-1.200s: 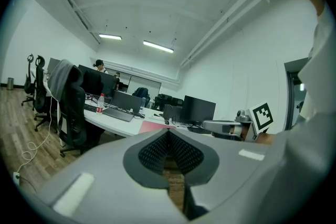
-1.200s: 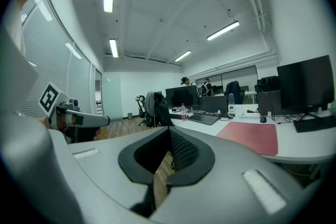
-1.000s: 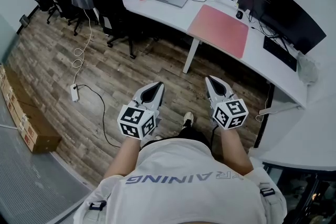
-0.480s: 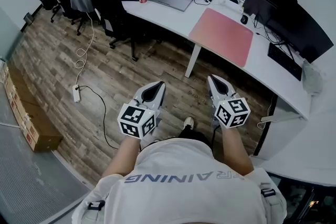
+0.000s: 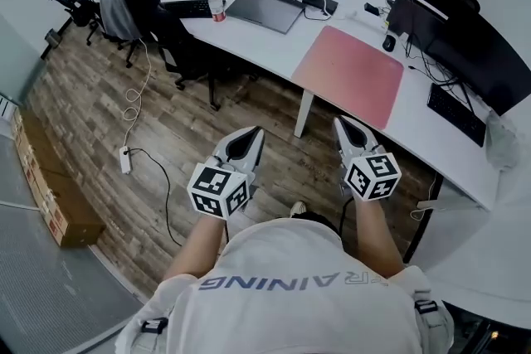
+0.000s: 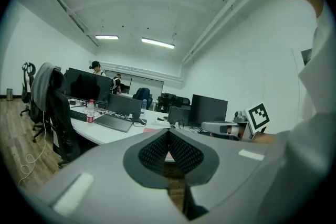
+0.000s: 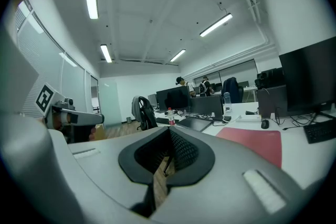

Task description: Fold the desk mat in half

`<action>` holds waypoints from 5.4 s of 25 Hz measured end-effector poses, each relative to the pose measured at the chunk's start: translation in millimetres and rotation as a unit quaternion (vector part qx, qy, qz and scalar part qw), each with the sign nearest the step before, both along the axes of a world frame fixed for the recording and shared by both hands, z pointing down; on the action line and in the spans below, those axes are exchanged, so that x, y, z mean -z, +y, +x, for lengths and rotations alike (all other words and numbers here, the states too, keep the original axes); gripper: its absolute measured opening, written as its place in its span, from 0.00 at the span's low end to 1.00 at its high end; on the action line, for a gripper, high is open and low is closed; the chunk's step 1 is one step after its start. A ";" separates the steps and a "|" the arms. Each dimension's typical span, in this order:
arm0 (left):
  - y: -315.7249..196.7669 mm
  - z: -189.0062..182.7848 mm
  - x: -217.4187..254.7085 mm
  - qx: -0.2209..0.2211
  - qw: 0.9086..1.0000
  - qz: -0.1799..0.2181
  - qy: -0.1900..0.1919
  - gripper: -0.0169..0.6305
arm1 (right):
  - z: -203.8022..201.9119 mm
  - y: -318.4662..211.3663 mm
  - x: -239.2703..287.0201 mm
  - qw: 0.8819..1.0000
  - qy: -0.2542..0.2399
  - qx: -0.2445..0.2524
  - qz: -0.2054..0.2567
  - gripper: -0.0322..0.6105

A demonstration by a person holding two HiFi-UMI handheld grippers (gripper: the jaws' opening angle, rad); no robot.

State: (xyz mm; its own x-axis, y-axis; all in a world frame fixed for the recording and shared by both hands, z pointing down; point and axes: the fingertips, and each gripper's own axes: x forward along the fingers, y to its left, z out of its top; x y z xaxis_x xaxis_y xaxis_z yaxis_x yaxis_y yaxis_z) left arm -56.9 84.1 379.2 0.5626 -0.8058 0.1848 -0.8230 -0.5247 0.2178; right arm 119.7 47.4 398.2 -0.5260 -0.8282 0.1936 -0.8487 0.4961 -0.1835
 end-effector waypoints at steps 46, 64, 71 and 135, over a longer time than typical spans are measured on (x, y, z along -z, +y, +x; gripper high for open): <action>-322.1 -21.4 -58.0 -0.086 0.994 -0.060 0.014 0.03 | -19.8 -276.0 -84.2 0.985 0.088 -0.070 -0.129 0.08; -330.4 -21.2 -115.8 -0.131 0.985 -0.108 -0.035 0.03 | -68.5 -281.1 -270.0 0.902 0.270 0.012 -0.336 0.28; -325.8 -31.2 -129.3 -0.105 0.984 -0.137 -0.038 0.03 | -70.7 -280.7 -307.9 0.874 0.353 0.035 -0.331 0.28; -307.6 173.8 -78.1 -0.283 0.954 -0.083 -0.047 0.03 | 174.0 -210.1 -240.9 0.881 0.266 -0.218 -0.325 0.10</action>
